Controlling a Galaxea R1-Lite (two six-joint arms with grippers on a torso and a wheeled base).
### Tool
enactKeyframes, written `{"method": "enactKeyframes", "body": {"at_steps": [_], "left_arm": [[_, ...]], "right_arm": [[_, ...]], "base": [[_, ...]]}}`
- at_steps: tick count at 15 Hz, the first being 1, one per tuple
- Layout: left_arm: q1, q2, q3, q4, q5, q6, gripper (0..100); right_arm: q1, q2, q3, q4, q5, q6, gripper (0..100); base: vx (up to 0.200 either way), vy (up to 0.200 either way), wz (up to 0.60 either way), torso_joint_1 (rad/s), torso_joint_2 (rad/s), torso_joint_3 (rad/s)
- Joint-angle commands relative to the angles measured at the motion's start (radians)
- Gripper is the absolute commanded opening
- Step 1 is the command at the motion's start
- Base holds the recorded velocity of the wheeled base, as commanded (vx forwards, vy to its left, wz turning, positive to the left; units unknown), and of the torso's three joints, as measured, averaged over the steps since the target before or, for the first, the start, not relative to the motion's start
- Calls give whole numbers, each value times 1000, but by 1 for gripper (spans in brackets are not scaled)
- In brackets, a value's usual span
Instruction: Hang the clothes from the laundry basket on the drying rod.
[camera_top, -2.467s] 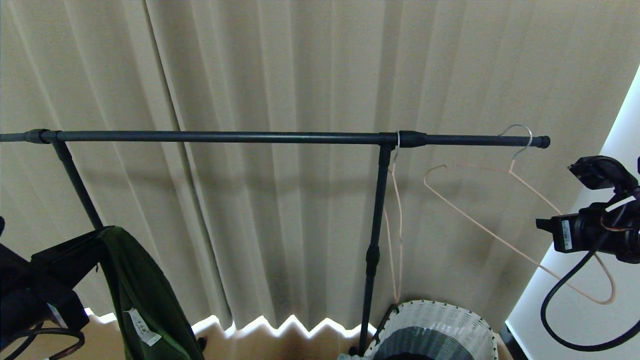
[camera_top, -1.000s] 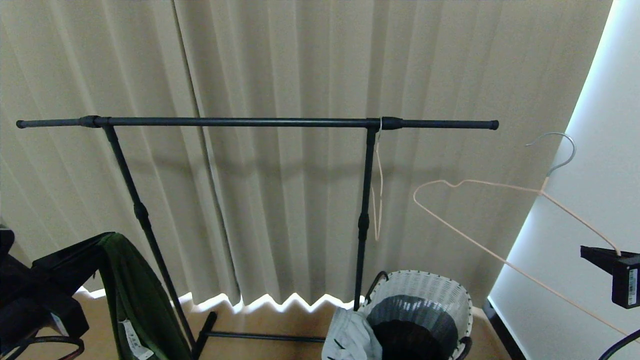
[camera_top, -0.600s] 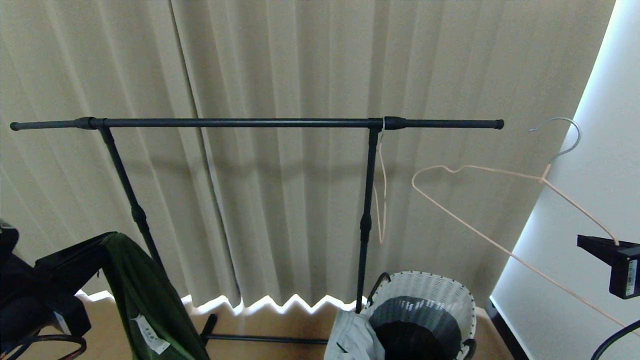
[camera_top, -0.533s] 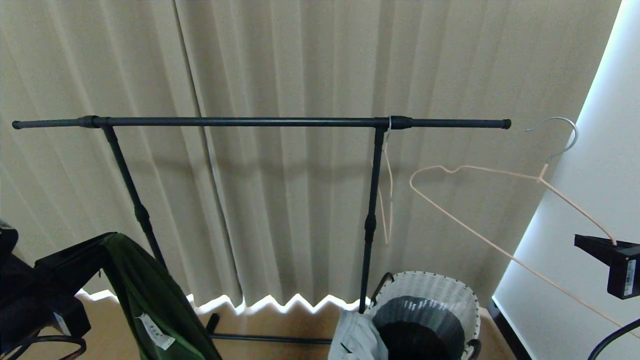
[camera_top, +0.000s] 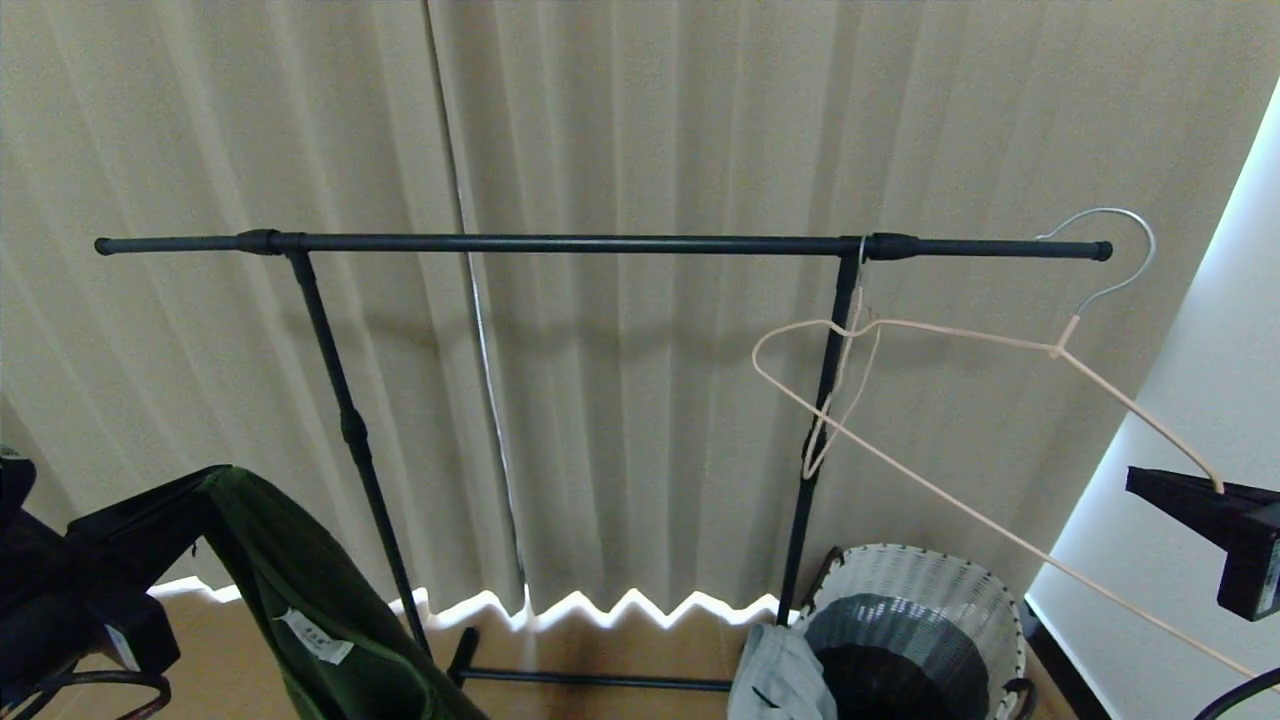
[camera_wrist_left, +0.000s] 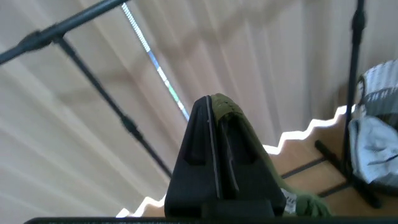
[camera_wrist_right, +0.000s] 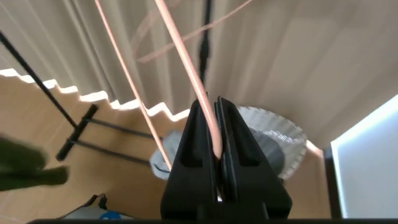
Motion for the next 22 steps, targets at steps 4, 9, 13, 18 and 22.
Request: {"method": "enactKeyframes", "body": {"at_steps": [4,9,13,18,22], "left_arm": [[1,-1,1,-1,1,0,0],[-5,21,13,-1,-1,3,0],[-7,128,-19,-1,4,26,0],[-104,248,-211,53,218,39,0],[-268,423,-496,231,367,-132,0]], "right_arm": [[14,-8,32,-8,0,-1,0],[40,2,55,-3,0,-1,0],[221,20,94,-14,0,28,0],[412,57,87,-55,-1,152,0],[539,95,85,-147,-3,220,0]], "base": [[0,200,0,5,1,1],[0,80,0,0,3,1],[0,0,0,0,0,0],[0,0,0,0,0,0],[0,0,0,0,0,0]]}}
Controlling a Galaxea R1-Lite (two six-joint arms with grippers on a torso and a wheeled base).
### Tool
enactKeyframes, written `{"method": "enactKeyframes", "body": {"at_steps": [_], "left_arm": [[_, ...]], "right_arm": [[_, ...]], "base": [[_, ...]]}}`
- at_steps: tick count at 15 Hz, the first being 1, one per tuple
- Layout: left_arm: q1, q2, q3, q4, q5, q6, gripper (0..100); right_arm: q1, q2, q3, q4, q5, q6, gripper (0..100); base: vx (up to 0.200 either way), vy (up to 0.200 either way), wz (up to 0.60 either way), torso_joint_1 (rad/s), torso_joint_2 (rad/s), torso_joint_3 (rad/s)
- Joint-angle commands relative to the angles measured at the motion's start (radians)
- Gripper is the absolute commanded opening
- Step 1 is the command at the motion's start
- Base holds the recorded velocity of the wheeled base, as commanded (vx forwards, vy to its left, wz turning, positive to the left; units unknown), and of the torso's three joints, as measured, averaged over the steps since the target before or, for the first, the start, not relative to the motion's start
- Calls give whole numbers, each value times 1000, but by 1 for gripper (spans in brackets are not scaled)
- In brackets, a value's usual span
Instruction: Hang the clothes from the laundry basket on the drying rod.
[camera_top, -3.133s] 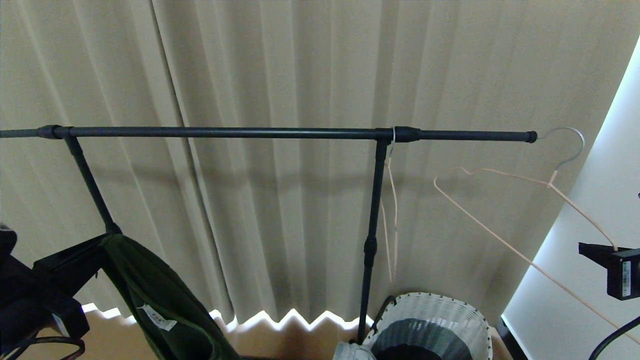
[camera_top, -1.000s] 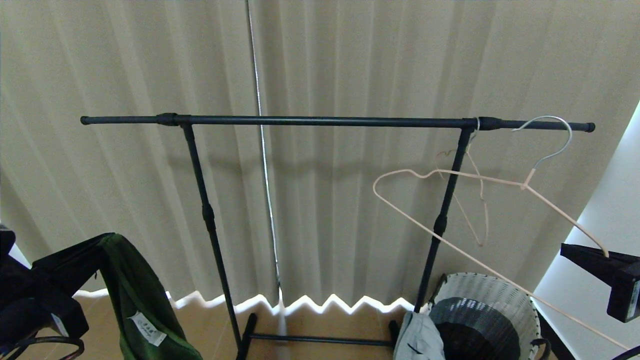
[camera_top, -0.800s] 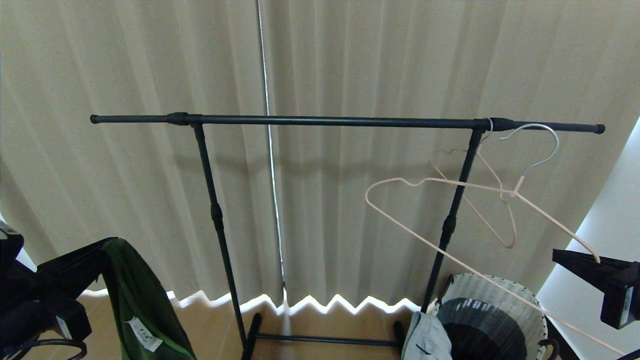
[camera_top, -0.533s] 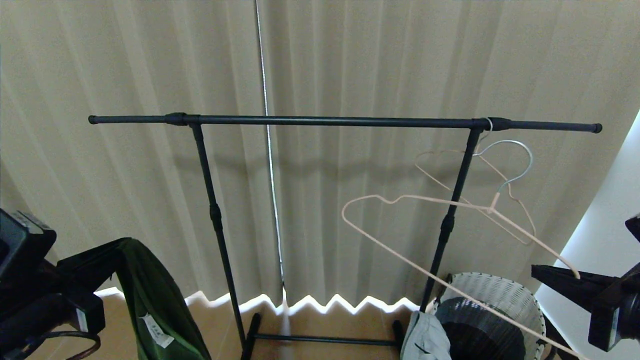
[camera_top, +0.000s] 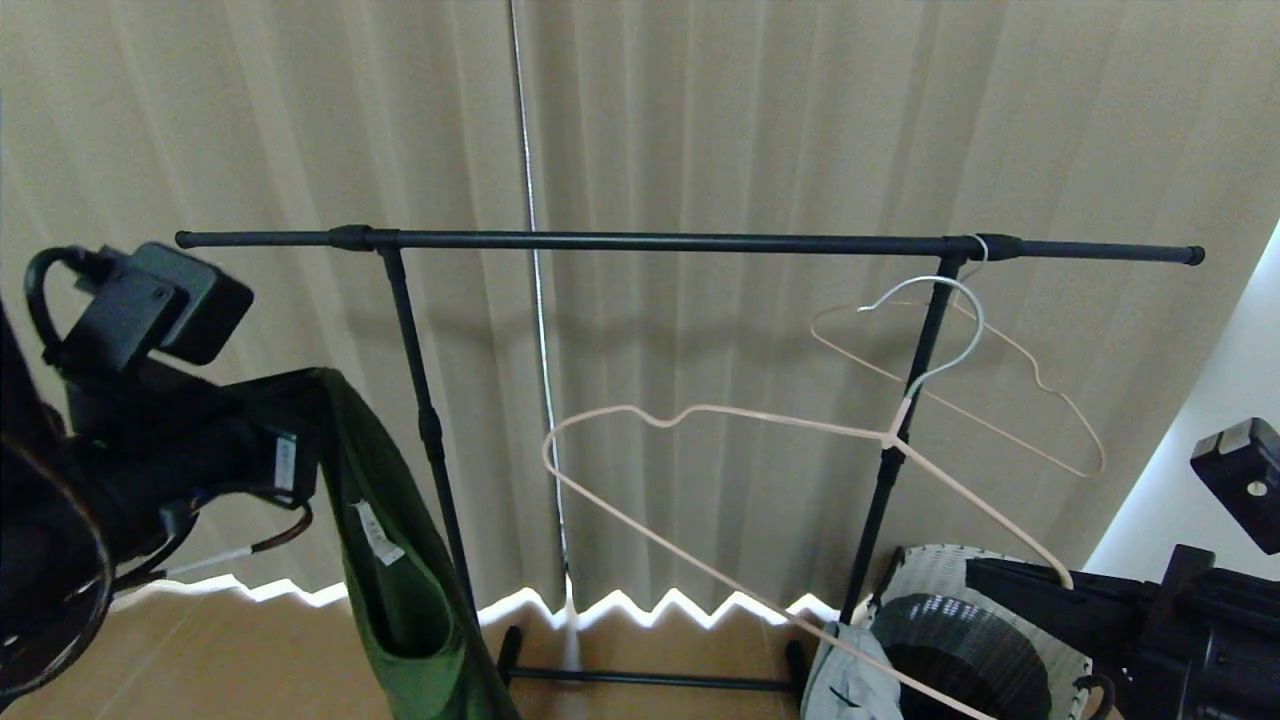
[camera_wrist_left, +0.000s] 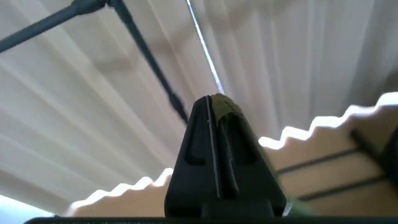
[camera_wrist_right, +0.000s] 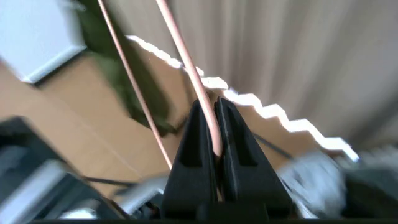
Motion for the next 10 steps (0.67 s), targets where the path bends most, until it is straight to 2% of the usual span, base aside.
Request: {"method": "enactKeyframes", "body": {"at_steps": [1,2,3,5,10], "left_arm": [[-108,148,-183,98,75,-94,0],[-164,212,-306,175,126,-183,0],[-198,246,-375,218,161,-242,0],[-241,287,-450,256,204,-302,0],[-246,303,-430,254,247,-311,0]], "right_arm": [[65,39,-1,-41,-2,20,0],[74,65,-6,-81,-4,21,0],[76,82,-9,-103,-4,23,0],[79,111,-4,-139,-4,24,0],[79,145,-23,-145,-5,23,0]], "base": [[0,0,0,0,0,0],[0,0,0,0,0,0],[0,0,0,0,0,0],[0,0,0,0,0,0],[0,0,0,0,0,0]]}}
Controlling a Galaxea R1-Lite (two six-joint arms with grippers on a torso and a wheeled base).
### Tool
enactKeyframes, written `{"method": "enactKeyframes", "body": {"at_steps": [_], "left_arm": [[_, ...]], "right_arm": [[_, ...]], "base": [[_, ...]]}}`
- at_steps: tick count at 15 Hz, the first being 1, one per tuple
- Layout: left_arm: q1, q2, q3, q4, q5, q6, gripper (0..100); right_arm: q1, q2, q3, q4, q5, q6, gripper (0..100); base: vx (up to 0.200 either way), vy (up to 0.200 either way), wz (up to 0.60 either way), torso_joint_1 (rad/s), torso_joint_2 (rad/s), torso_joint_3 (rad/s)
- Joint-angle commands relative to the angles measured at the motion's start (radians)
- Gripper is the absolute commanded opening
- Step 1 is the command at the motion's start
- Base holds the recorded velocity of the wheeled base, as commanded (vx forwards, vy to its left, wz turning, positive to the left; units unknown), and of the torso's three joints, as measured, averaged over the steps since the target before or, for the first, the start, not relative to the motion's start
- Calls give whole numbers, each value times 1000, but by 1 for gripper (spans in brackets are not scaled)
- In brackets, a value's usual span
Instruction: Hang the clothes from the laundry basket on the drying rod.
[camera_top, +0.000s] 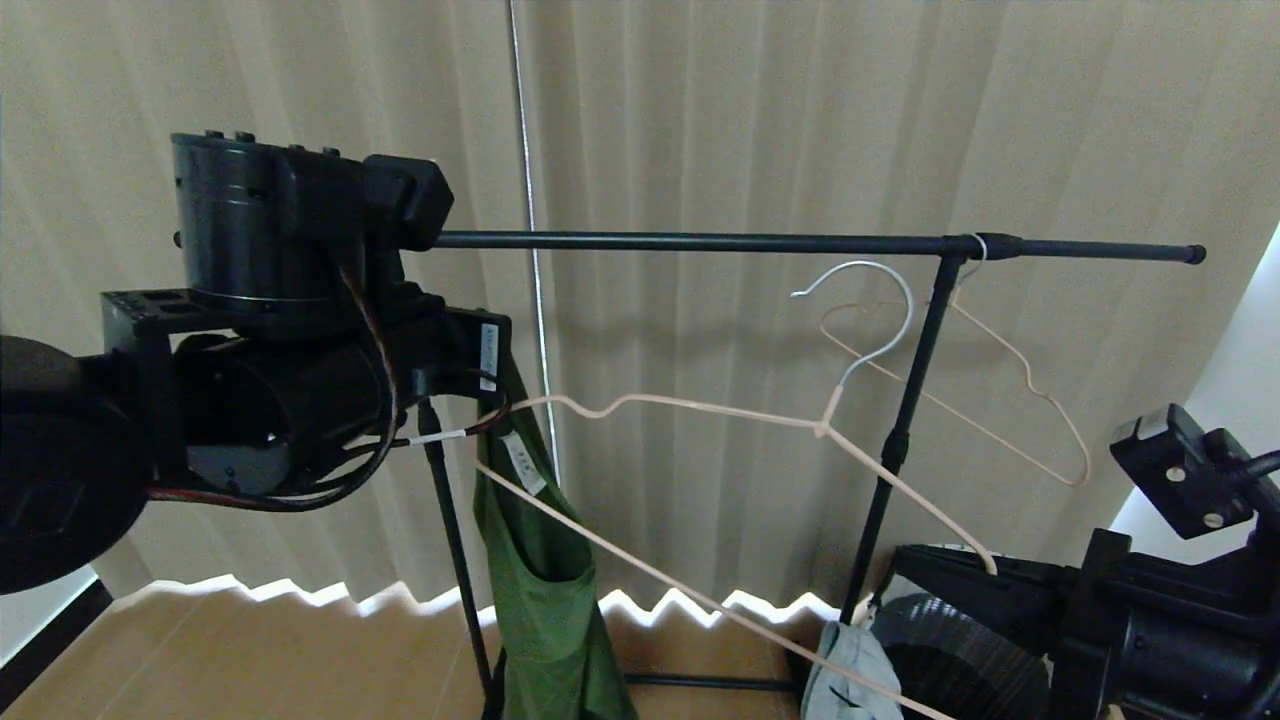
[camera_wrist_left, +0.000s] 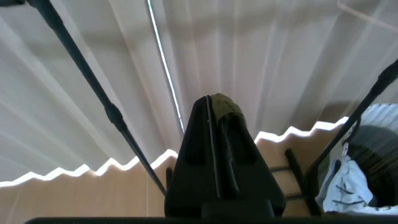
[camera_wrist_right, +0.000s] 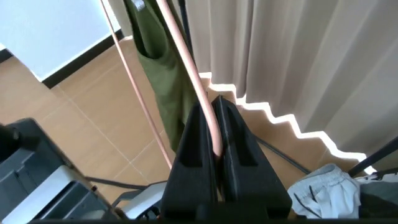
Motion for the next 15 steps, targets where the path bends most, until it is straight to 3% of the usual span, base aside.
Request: {"method": "enactKeyframes", "body": {"at_steps": [1,5,11,15], "left_arm": [[-1,10,28,-1,27,-2,0],[4,9,64,-4,47,-2,0],[4,10,62,-6,47,-2,0],[12,20,56,-6,73,-2,0]], "right_arm": [[0,40,-22,-1,-1,1,0],[0,114,-65,-7,-32,5,0],[0,256,-84,-165,-112,0,0],[75,272,-85,-157,-121,26,0]], "base": [[0,0,0,0,0,0],[0,0,0,0,0,0],[0,0,0,0,0,0],[0,0,0,0,0,0]]}}
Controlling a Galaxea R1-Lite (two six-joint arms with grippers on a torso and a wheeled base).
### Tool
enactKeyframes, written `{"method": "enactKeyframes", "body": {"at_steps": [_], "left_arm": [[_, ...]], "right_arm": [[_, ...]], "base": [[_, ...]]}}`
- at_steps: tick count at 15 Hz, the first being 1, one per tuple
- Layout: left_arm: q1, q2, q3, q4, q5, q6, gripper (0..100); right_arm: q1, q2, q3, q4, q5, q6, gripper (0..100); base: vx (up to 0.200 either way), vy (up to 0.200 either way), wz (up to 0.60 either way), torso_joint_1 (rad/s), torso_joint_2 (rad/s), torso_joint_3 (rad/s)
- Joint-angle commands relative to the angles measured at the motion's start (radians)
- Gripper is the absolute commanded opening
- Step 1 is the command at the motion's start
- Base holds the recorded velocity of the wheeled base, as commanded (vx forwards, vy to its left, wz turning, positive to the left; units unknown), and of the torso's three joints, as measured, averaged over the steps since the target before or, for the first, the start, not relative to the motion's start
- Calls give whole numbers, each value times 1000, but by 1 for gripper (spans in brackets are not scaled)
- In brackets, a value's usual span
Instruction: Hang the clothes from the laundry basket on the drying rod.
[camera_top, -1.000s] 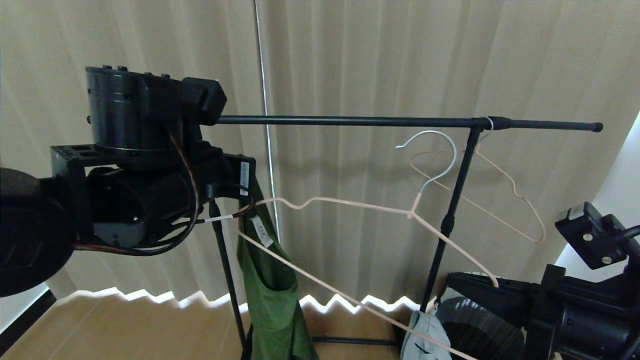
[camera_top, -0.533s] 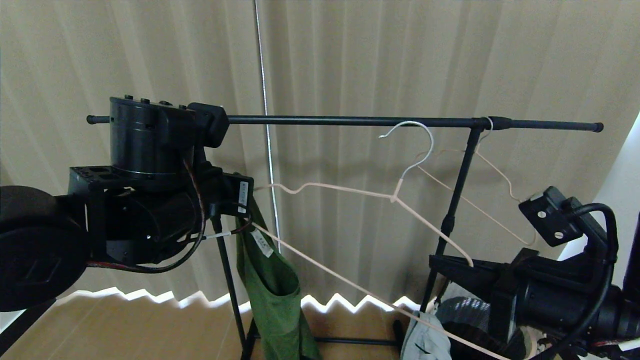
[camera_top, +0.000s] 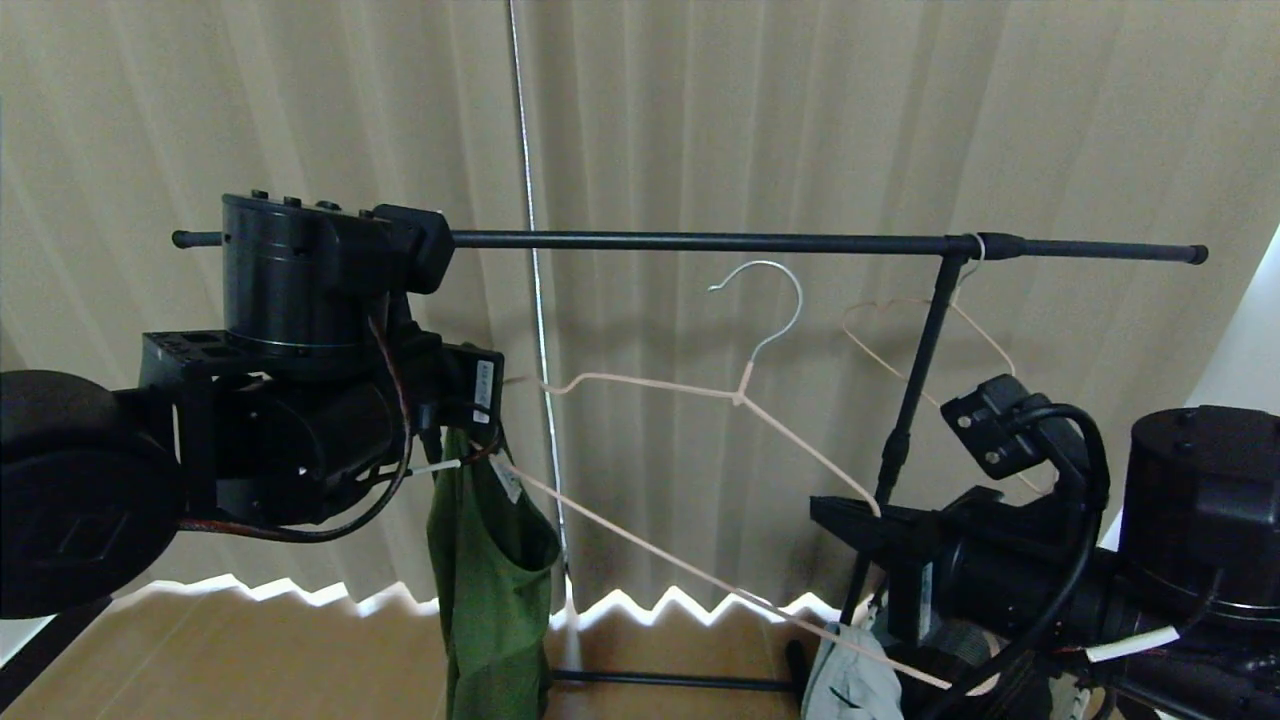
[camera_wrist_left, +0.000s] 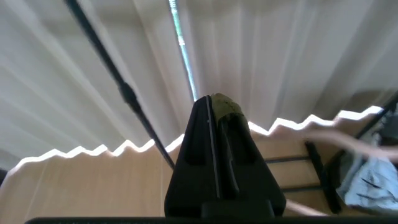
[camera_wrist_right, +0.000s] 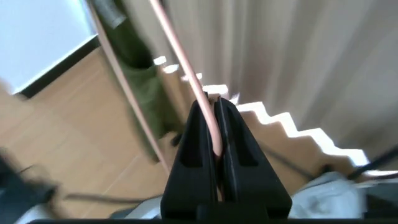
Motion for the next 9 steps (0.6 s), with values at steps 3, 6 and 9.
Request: {"method": "enactKeyframes", "body": {"at_steps": [3,6,9], "left_arm": [[2,1,1,-2,9,0,0],[5,-5,2,-2,15,0,0],[37,-5,4,-2,53,0,0]], "right_arm": [[96,17,-56,74,-41,74,0],[91,65,-153,146,-125,119,0],[77,100,-174,163,-193,120,0]], "base": [[0,0,0,0,0,0],[0,0,0,0,0,0],[0,0,0,0,0,0]]}}
